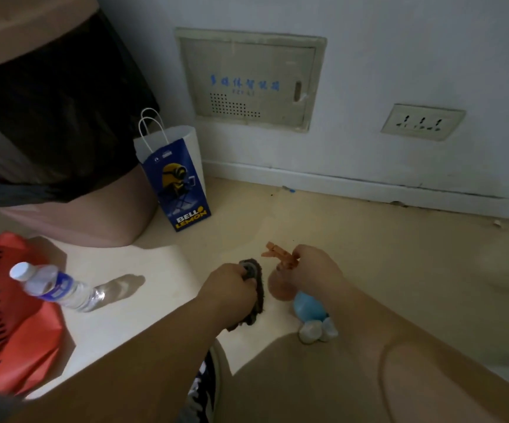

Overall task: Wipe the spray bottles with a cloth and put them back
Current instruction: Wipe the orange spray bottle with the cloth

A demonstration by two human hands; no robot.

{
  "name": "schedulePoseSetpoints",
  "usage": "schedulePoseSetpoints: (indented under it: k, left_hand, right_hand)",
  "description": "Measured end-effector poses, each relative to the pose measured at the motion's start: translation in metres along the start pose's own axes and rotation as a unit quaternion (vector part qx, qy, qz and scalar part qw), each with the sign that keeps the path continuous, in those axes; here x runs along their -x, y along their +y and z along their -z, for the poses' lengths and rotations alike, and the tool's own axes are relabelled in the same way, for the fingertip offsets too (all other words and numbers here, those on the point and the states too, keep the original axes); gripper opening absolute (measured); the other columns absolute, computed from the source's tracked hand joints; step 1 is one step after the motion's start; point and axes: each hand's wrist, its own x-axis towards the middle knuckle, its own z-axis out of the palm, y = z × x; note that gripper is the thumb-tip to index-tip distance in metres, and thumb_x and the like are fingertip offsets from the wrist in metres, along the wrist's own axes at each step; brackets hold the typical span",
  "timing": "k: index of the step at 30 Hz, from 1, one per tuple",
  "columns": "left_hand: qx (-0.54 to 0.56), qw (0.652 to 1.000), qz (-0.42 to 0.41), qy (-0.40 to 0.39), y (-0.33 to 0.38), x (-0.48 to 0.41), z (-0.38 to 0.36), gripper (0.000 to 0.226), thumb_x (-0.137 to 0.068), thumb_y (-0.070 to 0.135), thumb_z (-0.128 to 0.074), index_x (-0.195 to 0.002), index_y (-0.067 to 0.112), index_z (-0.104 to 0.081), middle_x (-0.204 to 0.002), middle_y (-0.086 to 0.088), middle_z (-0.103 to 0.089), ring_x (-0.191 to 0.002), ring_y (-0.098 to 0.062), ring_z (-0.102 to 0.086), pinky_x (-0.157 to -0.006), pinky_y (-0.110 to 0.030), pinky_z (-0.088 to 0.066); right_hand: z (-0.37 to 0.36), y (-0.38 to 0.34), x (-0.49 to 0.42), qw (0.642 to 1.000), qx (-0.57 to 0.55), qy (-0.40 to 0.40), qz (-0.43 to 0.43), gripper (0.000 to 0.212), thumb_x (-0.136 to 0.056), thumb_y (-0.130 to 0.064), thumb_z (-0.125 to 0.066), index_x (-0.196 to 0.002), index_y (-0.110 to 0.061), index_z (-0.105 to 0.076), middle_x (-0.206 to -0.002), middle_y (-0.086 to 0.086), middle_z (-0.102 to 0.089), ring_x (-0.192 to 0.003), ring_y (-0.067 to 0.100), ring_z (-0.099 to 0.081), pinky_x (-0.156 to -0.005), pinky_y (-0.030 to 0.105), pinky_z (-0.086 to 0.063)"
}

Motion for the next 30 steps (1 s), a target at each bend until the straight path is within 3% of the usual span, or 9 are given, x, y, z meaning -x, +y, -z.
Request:
schedulePoseSetpoints:
  k: [5,10,15,18,21,23,26,29,30]
  left_hand:
    - [-0.005,1.0,0.008,-0.012,-0.001,-0.005,-0.001,0.03,-0.105,0.026,-0.051,-0.121,0.01,-0.071,-0.109,-0.01,-0.069,-0.095,-0.024,-0.065,-0.079,-0.028,-0.049]
    - [0.032,0.999,0.032,0.01,-0.007,0.001,0.006,0.033,-0.104,0.024,-0.053,-0.131,0.012,-0.067,-0.117,-0.01,-0.069,-0.103,-0.026,-0.066,-0.088,-0.031,-0.054]
    - [0.094,0.994,0.045,0.034,0.001,0.014,0.02,0.03,-0.105,0.024,-0.05,-0.124,0.01,-0.069,-0.103,-0.01,-0.071,-0.088,-0.025,-0.07,-0.079,-0.035,-0.06]
    - [0.174,0.983,0.043,0.034,0.021,0.034,0.023,0.028,-0.106,0.023,-0.047,-0.103,0.009,-0.072,-0.085,-0.012,-0.072,-0.072,-0.028,-0.072,-0.072,-0.041,-0.064]
    - [0.267,0.963,0.015,0.041,0.058,0.064,0.027,0.036,-0.109,0.029,-0.047,-0.094,0.006,-0.07,-0.07,-0.007,-0.069,-0.059,-0.02,-0.065,-0.055,-0.029,-0.056]
    - [0.305,0.952,-0.02,0.039,0.086,0.087,0.029,0.042,-0.109,0.03,-0.047,-0.086,0.003,-0.068,-0.058,-0.004,-0.065,-0.047,-0.014,-0.06,-0.043,-0.021,-0.047]
    - [0.295,0.951,-0.085,0.028,0.123,0.116,0.034,0.045,-0.107,0.036,-0.048,-0.089,0.001,-0.068,-0.079,-0.023,-0.07,-0.058,-0.022,-0.062,-0.05,-0.029,-0.048]
    - [0.288,0.948,-0.132,0.033,0.152,0.14,0.043,0.043,-0.104,0.035,-0.049,-0.093,-0.001,-0.069,-0.094,-0.027,-0.072,-0.078,-0.036,-0.072,-0.06,-0.041,-0.06]
    - [0.291,0.946,-0.141,0.028,0.16,0.148,0.046,0.041,-0.104,0.033,-0.049,-0.094,-0.002,-0.069,-0.095,-0.027,-0.072,-0.081,-0.037,-0.073,-0.062,-0.038,-0.062]
  right_hand:
    - [-0.011,-0.005,-0.007,0.999,-0.016,0.031,0.021,0.009,-0.09,-0.034,-0.056,-0.086,-0.027,-0.061,-0.086,-0.004,-0.064,-0.084,0.022,-0.064,-0.077,0.036,-0.055]
    - [-0.001,-0.007,-0.005,0.976,-0.204,0.075,0.021,0.012,-0.085,-0.037,-0.057,-0.086,-0.032,-0.068,-0.081,-0.01,-0.071,-0.081,0.017,-0.068,-0.078,0.043,-0.058]
    - [0.071,-0.018,0.022,0.972,-0.184,0.105,0.099,0.012,-0.093,-0.027,-0.066,-0.082,-0.025,-0.068,-0.073,-0.009,-0.066,-0.072,0.015,-0.062,-0.062,0.029,-0.045]
    - [0.124,-0.015,0.059,0.966,-0.178,0.138,0.13,0.009,-0.093,-0.025,-0.068,-0.087,-0.02,-0.073,-0.08,0.001,-0.073,-0.078,0.022,-0.067,-0.071,0.034,-0.053]
    - [0.166,-0.006,0.104,0.952,-0.202,0.171,0.151,0.009,-0.092,-0.026,-0.069,-0.086,-0.023,-0.075,-0.081,-0.002,-0.076,-0.079,0.022,-0.071,-0.081,0.044,-0.059]
    - [0.188,0.0,0.137,0.946,-0.21,0.191,0.16,0.01,-0.093,-0.023,-0.068,-0.086,-0.024,-0.076,-0.079,-0.008,-0.076,-0.078,0.014,-0.071,-0.078,0.041,-0.059]
    - [0.214,0.011,0.187,0.945,-0.189,0.205,0.169,0.014,-0.096,-0.019,-0.067,-0.087,-0.024,-0.076,-0.073,-0.019,-0.073,-0.069,-0.001,-0.066,-0.067,0.024,-0.049]
    - [0.234,0.027,0.234,0.941,-0.184,0.228,0.168,0.016,-0.096,-0.018,-0.066,-0.085,-0.024,-0.075,-0.067,-0.02,-0.069,-0.061,-0.001,-0.061,-0.059,0.013,-0.044]
    - [0.239,0.032,0.25,0.943,-0.177,0.229,0.166,0.016,-0.096,-0.018,-0.067,-0.083,-0.024,-0.074,-0.063,-0.02,-0.067,-0.056,-0.001,-0.058,-0.055,0.01,-0.042]
